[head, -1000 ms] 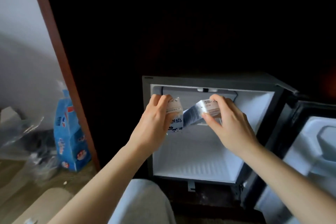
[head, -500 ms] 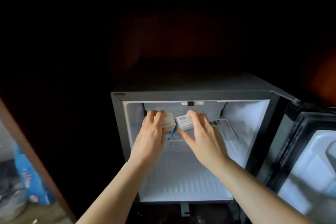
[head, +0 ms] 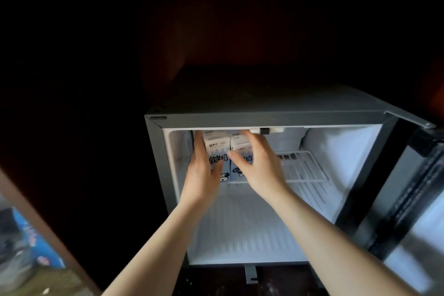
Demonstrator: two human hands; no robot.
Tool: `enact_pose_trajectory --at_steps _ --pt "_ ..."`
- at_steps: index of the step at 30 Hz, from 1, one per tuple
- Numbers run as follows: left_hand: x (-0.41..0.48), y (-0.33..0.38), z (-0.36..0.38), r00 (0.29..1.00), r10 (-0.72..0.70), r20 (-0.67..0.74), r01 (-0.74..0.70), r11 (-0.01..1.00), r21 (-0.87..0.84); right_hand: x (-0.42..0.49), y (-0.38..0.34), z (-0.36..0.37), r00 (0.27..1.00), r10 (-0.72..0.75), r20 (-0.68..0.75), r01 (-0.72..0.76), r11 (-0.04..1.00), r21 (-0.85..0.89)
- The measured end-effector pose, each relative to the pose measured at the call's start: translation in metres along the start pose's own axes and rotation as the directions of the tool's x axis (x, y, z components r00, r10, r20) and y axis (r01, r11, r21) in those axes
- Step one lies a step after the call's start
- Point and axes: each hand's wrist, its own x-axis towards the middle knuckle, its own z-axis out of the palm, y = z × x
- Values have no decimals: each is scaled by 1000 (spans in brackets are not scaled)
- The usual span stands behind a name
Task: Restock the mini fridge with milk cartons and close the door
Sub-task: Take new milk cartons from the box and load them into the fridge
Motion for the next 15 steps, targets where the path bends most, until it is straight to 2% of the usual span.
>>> enact_pose_trajectory --at_steps 4,10,15 --pt "-3 -18 9 990 -125 65 123 992 40 1 11 7 998 68 -2 -68 996 49" --pt "-3 -26 14 986 -152 69 152 988 4 3 31 30 987 161 -14 -160 986 56" --pt "7 -26 20 982 -188 38 188 982 4 8 38 41 984 167 -55 -166 986 17"
